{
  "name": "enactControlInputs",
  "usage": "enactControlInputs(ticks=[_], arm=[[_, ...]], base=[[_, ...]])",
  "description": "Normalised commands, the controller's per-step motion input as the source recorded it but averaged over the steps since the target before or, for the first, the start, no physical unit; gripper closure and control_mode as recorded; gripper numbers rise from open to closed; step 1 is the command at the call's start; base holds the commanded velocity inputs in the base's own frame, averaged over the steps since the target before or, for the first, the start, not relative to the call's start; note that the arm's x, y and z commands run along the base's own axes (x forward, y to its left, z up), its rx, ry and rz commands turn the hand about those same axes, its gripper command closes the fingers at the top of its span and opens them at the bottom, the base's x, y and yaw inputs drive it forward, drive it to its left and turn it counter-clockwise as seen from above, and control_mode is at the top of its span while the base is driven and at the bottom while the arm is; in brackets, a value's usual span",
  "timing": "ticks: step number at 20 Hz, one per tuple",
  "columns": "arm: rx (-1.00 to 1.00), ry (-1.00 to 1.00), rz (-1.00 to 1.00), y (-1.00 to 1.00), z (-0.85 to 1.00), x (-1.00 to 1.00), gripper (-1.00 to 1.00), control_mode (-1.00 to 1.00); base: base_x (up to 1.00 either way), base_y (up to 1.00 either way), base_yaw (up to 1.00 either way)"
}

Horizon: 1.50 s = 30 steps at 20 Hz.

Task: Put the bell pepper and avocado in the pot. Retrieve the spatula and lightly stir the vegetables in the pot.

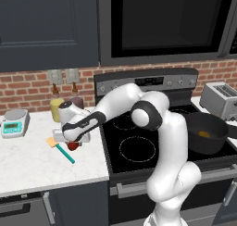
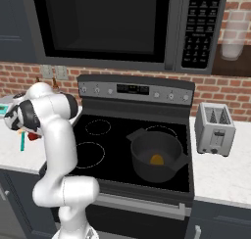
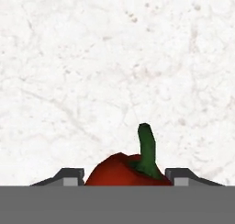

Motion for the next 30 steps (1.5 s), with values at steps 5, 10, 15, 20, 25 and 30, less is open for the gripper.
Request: enactControlInputs(ticks=[5, 10, 15, 20, 25, 30], arm=[[0.00, -0.04, -0.01, -0.18, -0.02, -0.41, 1.00, -1.00], [0.00, -0.10, -0.02, -0.57, 0.00, -0.80, 1.00, -1.00], [0.08, -0.05, -0.03, -0.66, 0.29, -0.75, 1.00, -1.00], [0.08, 0.00, -0.07, -0.67, 0.83, -0.54, 1.00, -1.00], [0.00, 0.00, -0.09, -0.74, 0.98, -0.53, 1.00, -1.00], [-0.05, -0.02, -0.06, -0.87, 0.87, -0.30, 1.00, -1.00]], base=[[0.00, 0.00, 0.00], [0.00, 0.00, 0.00], [0.00, 0.00, 0.00], [0.00, 0.00, 0.00], [0.00, 0.00, 0.00], [0.00, 0.00, 0.00]])
